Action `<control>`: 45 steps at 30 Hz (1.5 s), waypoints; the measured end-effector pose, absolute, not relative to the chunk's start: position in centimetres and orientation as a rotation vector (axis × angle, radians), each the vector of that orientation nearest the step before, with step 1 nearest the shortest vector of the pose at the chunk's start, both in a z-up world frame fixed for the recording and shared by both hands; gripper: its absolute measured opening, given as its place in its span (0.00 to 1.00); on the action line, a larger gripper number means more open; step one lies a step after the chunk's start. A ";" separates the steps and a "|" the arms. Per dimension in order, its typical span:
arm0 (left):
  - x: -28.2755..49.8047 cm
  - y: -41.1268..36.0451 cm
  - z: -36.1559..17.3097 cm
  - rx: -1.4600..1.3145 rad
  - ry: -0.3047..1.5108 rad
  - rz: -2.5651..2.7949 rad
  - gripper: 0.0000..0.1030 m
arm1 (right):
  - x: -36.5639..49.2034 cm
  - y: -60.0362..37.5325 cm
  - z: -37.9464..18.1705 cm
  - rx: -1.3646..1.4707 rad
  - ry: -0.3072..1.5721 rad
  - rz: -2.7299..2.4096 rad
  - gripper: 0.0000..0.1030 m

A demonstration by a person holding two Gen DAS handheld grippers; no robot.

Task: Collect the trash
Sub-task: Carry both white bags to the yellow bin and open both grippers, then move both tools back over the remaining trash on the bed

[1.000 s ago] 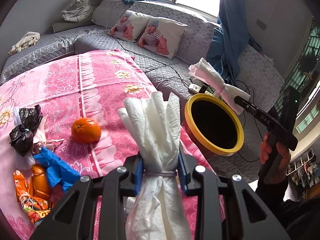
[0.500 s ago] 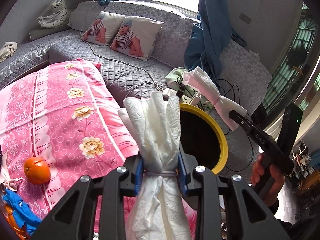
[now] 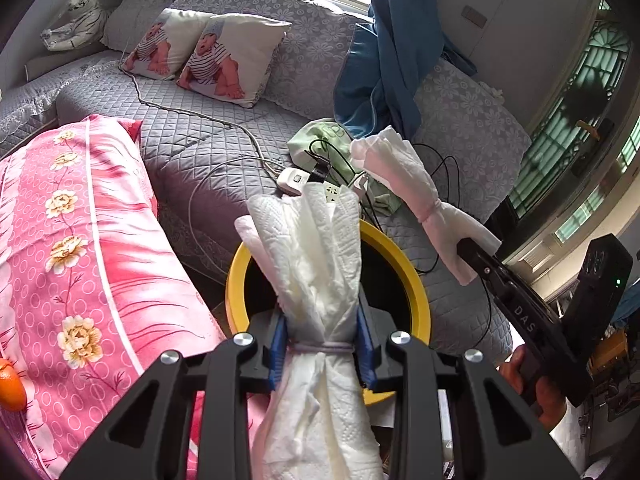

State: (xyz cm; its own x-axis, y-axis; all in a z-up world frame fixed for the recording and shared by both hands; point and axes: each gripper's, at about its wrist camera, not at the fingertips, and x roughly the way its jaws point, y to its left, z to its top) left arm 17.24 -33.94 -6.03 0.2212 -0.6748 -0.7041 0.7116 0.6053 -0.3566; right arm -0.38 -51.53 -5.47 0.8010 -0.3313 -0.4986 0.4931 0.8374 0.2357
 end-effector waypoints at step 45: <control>20.9 -33.9 -5.9 -0.041 0.936 -0.844 0.56 | 2.8 -53.1 -8.7 0.410 0.581 -0.434 0.38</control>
State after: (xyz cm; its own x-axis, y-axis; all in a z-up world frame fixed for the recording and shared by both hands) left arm 20.85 -33.88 -5.93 0.3054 -0.6546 -0.6915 0.6207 0.6876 -0.3768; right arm 2.84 -53.13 -8.71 0.7519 -0.2731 -0.6000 0.4979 0.8318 0.2453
